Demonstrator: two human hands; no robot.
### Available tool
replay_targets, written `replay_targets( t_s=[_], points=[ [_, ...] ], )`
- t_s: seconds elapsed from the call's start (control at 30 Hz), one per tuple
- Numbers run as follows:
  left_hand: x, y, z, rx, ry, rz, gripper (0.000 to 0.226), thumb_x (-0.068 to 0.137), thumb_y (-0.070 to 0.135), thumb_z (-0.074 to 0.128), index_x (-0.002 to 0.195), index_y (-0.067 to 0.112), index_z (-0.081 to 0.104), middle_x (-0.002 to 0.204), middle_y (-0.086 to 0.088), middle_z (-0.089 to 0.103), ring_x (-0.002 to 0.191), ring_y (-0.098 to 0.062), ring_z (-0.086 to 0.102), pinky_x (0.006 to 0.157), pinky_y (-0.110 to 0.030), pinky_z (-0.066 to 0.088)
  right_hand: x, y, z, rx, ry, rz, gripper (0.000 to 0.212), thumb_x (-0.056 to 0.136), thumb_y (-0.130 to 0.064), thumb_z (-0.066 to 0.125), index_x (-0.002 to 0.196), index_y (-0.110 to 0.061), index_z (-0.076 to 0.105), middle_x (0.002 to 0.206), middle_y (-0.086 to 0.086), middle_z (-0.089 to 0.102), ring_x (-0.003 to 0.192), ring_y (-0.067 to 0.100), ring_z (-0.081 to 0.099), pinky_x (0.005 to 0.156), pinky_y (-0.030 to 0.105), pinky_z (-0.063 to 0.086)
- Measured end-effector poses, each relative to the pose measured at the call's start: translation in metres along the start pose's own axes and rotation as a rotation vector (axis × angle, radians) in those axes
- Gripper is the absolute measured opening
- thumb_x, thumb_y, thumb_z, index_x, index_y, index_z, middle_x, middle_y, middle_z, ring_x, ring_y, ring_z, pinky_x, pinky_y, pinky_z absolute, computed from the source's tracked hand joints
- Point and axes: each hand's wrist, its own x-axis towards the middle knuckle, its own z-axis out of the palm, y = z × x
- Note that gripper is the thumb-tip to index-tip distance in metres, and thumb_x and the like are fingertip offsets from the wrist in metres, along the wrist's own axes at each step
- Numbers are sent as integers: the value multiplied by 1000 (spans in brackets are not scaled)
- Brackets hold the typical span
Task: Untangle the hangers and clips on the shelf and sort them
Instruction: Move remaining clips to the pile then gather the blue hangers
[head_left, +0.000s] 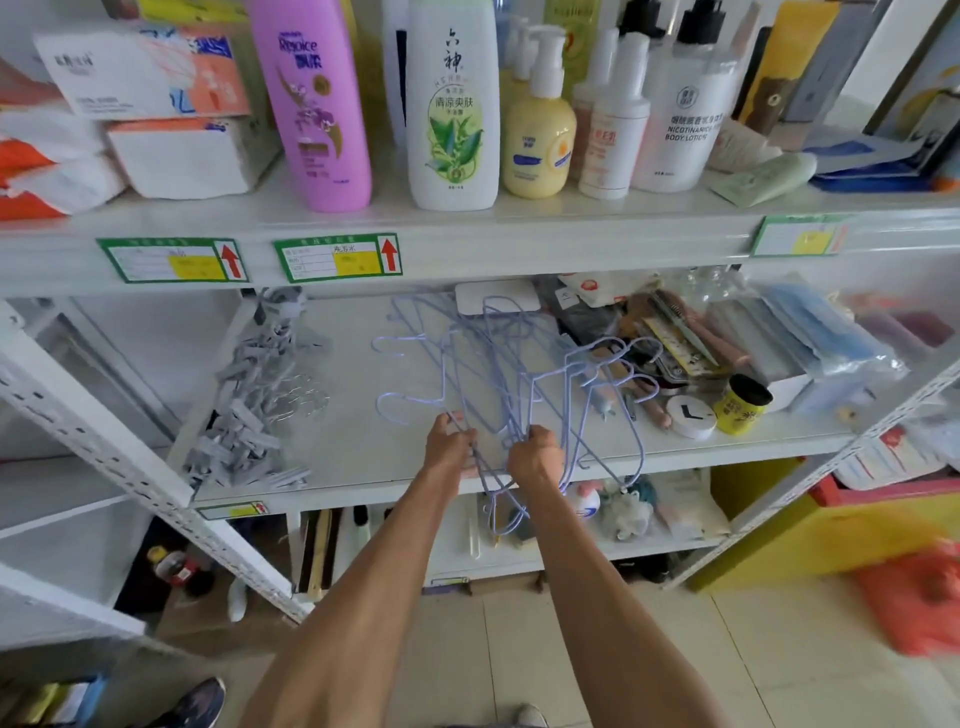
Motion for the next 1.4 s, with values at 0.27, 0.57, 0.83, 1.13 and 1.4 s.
replay_targets(
  t_s=[0.27,0.57,0.83,1.13,1.4],
  points=[
    [6,-2,-12,53,39,29,25,83,-5,66,103,10,65,76,-8,61,59,-16,53,56,-26,41,-6,-5,15,718,-109,203,52,92,16,40,137,-9,46,87,21,68,67,29,68,60,36,60],
    [3,-14,-18,-20,106,79,13,82,18,63,71,15,69,83,-11,73,79,-28,67,75,-42,55,2,12,-7,639,-68,175,45,91,16,35,131,0,48,77,20,67,54,22,62,42,22,52],
    [-5,4,-8,-375,36,81,19,101,-5,38,103,2,56,63,-8,48,55,-16,48,72,-39,59,16,11,-13,326,-267,104,24,94,5,46,116,2,57,76,17,73,50,17,68,41,18,46],
    [-18,37,26,48,-29,342,14,96,10,60,90,-2,64,74,-10,69,65,-19,66,63,-32,56,21,-14,-21,552,-390,6,15,105,-13,39,116,-6,46,83,20,73,62,29,70,54,32,54],
    [-7,38,13,57,142,330,24,96,3,46,116,11,58,95,-10,68,85,-19,66,80,-36,50,31,11,-29,418,-449,25,17,100,2,45,117,5,47,68,15,71,48,21,67,49,27,55]
  ],
)
